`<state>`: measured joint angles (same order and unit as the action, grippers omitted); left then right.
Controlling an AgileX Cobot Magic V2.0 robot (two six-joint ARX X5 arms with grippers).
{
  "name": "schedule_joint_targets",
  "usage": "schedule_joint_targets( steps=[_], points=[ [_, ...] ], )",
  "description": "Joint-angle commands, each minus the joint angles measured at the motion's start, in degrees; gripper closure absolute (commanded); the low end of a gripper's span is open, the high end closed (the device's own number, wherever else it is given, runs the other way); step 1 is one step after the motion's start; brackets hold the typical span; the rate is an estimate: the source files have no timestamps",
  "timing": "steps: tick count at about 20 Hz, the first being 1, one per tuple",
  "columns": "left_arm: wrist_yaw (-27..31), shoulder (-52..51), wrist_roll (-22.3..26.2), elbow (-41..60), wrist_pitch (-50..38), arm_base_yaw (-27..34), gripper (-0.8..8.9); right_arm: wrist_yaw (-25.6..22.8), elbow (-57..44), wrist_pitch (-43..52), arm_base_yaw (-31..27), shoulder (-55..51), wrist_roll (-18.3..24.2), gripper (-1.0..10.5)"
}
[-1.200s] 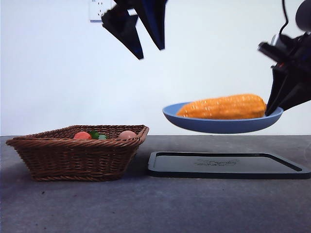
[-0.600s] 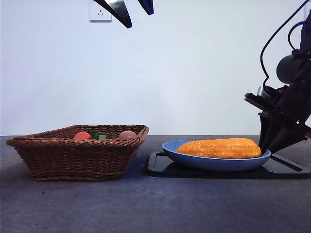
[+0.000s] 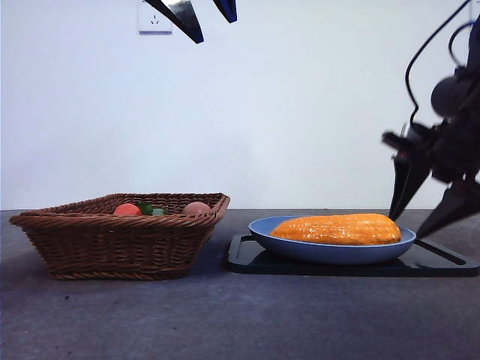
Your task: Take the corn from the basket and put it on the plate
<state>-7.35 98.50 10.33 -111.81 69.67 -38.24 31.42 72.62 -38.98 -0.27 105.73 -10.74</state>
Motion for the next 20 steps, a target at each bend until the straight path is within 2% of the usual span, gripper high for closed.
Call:
schedule_joint_targets(
  steps=[1,6,9,12,14,16,17,20],
  points=[
    [0.07,0.31,-0.50,-1.73,-0.17,0.09,4.89,0.17,1.38,-2.40,-0.55,-4.81,1.36,7.2],
    [0.07,0.33,-0.52,-1.73,0.31,0.79,4.93,1.49,1.36,-16.90,0.26,-19.67,10.32,7.2],
    [0.04,0.31,-0.55,-1.73,1.90,0.79,5.06,1.03,1.33,-21.86,3.52,-28.15,11.93,7.4],
    [0.04,0.33,-0.55,-1.70,3.54,0.79,5.21,-1.86,1.31,-24.68,6.73,-34.91,12.50,7.9],
    [0.04,0.33,-0.59,-1.70,4.33,0.79,6.05,-3.65,1.27,-26.84,9.27,-37.81,13.29,8.5],
    [-0.02,0.33,-0.57,-1.70,5.22,0.79,7.60,-4.61,1.11,-27.54,11.43,-40.02,14.29,9.4],
    [-0.15,0.33,-0.59,-1.70,5.73,0.79,8.10,-4.61,0.74,-27.50,12.15,-41.00,14.29,9.4],
    [-2.49,0.33,-0.48,-1.70,6.84,0.79,8.06,-4.70,-2.51,-26.27,13.29,-42.88,14.27,9.4]
  ],
)
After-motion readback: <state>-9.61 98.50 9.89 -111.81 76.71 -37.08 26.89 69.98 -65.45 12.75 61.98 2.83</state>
